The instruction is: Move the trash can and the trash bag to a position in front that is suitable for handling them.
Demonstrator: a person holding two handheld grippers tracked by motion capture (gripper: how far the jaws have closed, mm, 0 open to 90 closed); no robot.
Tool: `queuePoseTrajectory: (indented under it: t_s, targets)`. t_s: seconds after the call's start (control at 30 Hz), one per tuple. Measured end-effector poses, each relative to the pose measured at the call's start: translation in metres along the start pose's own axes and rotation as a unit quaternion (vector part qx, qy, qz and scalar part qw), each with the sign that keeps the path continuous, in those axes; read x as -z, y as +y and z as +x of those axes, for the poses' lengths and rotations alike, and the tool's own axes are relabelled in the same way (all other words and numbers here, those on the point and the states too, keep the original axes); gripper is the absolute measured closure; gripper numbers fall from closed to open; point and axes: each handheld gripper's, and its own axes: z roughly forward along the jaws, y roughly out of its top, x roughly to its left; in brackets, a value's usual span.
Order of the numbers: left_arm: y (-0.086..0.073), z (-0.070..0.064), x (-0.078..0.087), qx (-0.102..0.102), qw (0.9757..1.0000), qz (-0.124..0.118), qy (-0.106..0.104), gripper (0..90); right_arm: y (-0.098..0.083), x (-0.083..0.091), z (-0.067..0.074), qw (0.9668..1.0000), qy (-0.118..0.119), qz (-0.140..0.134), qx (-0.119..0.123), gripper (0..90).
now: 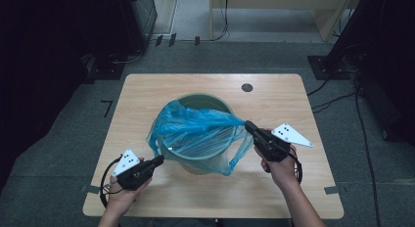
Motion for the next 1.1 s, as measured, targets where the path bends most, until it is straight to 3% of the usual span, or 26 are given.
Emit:
queuePoseTrajectory:
  t_s: [0.1, 0.23, 0.4, 0.53, 0.6, 0.63, 0.7, 0.8, 0.9, 1.1]
  targets:
    - [-0.005, 0.0, -0.008, -0.007, 0.9997, 0.019, 0.011, 90.0, 0.004, -0.002, 0.005, 1.0, 0.005, -0.005, 0.003, 90.0]
    - [-0.003, 0.002, -0.006, -0.003, 0.9996, 0.01, 0.025, 90.0, 0.003, -0.01, 0.01, 0.9994, -0.008, 0.011, 0.032, 90.0]
    - [-0.001, 0.006, 0.006, 0.012, 0.9987, -0.032, 0.039, 90.0, -0.013, -0.014, 0.003, 0.9995, -0.003, 0.031, -0.003, 90.0]
    - [0.001, 0.008, 0.012, 0.02, 0.9965, -0.06, 0.054, 89.3, -0.026, -0.013, 0.003, 0.9983, -0.001, 0.058, 0.006, 90.0]
    - [0.002, 0.009, 0.013, 0.026, 0.9948, -0.072, 0.066, 82.8, -0.03, -0.011, 0.002, 0.9975, -0.001, 0.069, 0.017, 90.0]
    - [0.002, 0.011, 0.016, 0.033, 0.9936, -0.085, 0.066, 75.8, -0.031, -0.01, 0.001, 0.9976, 0.002, 0.067, 0.017, 87.2]
    - [0.003, 0.013, 0.023, 0.041, 0.991, -0.112, 0.061, 62.8, -0.029, -0.004, -0.002, 0.9983, 0.016, 0.052, 0.021, 71.6]
    - [0.007, 0.013, 0.039, 0.039, 0.9854, -0.159, 0.046, 54.9, -0.022, 0.005, -0.006, 0.999, 0.031, 0.023, 0.022, 60.6]
    - [0.01, 0.014, 0.048, 0.04, 0.9807, -0.184, 0.052, 52.5, -0.014, 0.016, -0.011, 0.9986, 0.049, -0.008, 0.019, 54.9]
    - [0.02, 0.015, 0.045, 0.051, 0.9774, -0.186, 0.086, 50.3, 0.003, 0.027, -0.007, 0.9959, 0.066, -0.051, 0.036, 50.0]
